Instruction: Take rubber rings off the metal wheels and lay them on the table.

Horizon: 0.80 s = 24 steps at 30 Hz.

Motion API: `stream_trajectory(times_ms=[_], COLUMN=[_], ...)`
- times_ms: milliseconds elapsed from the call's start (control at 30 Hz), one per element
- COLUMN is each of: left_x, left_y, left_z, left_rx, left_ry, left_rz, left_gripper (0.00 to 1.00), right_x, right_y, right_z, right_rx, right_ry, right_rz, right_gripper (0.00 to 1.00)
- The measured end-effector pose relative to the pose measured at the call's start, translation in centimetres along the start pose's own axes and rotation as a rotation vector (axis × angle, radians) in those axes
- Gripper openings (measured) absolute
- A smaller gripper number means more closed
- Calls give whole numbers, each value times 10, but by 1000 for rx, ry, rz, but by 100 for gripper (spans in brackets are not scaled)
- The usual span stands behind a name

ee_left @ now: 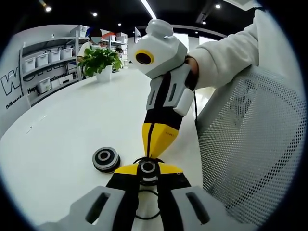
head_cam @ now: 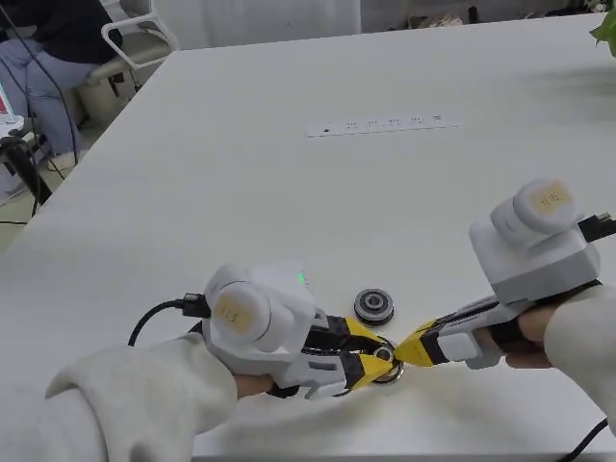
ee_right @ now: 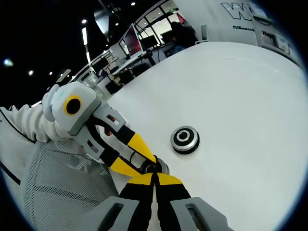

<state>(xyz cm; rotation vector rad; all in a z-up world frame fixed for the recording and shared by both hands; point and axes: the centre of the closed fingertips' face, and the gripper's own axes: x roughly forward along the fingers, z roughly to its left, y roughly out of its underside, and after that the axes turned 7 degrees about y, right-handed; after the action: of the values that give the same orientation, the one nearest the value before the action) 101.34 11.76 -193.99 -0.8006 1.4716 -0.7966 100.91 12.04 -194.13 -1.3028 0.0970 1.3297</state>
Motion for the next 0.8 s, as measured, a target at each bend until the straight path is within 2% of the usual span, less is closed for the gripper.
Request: stream_trajectory(times_ms=[167, 300, 467, 600, 800], left_x=[0, 1, -2, -7, -18], left_y=[0, 0, -2, -12, -27], left_z=[-1, -4, -6, -5, -5], left_rx=[-10, 9, 5, 19, 18], left_ry=[11, 20, 31, 23, 9], left_rz=[16, 37, 52, 40, -8], left_gripper=[10, 13, 20, 23, 26], right_x=[-1, -1, -2, -3, -3], right_y=[0, -1, -2, -2, -3], right_z=[-1, -2, -2, -3, -3], right_rx=[4, 7, 11, 13, 18], right_ry=[5, 7, 8, 8, 5], right_rz=[-3, -7, -10, -10, -14], right_gripper=[0, 0, 0, 0, 0])
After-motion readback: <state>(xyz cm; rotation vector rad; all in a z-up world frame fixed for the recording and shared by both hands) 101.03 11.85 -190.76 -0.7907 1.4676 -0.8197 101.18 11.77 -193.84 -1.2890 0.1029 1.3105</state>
